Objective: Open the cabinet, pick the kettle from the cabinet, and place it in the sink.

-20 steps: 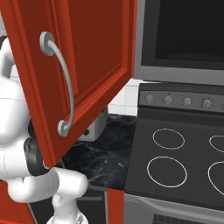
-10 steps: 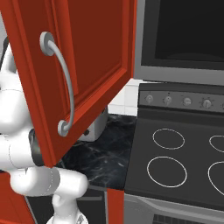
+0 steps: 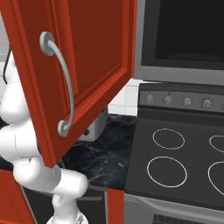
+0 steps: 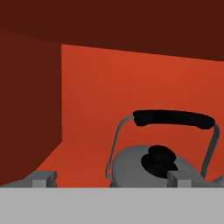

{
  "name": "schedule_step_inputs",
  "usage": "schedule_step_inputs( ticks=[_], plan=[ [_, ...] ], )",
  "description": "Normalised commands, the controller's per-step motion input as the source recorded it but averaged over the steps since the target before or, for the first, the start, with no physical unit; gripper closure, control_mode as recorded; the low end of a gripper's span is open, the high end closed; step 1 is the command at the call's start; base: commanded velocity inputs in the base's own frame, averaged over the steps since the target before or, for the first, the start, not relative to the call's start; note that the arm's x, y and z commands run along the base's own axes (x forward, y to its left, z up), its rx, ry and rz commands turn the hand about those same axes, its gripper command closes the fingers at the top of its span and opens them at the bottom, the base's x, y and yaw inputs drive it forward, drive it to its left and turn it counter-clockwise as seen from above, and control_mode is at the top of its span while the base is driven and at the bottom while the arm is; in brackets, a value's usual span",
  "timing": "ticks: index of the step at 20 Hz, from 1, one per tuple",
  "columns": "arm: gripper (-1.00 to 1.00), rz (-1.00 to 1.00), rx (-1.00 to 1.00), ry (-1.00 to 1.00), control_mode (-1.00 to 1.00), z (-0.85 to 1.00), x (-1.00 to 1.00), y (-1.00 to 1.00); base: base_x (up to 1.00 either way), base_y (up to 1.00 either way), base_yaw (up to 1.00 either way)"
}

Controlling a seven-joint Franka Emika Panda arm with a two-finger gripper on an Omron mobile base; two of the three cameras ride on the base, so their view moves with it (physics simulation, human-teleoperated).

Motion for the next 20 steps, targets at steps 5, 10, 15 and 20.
schedule_step_inputs(
  ticks=[5, 10, 15, 20],
  plan=[
    [-1.00, 0.00, 0.00, 0.00, -1.00, -0.02, 0.26, 0.01, 0.00, 0.00, 0.00],
    [-1.00, 0.00, 0.00, 0.00, -1.00, -0.04, 0.25, 0.08, 0.00, 0.00, 0.00],
    [-1.00, 0.00, 0.00, 0.00, -1.00, 0.00, 0.20, 0.13, 0.00, 0.00, 0.00],
    [-1.00, 0.00, 0.00, 0.00, -1.00, 0.00, 0.24, 0.10, 0.00, 0.00, 0.00]
  ],
)
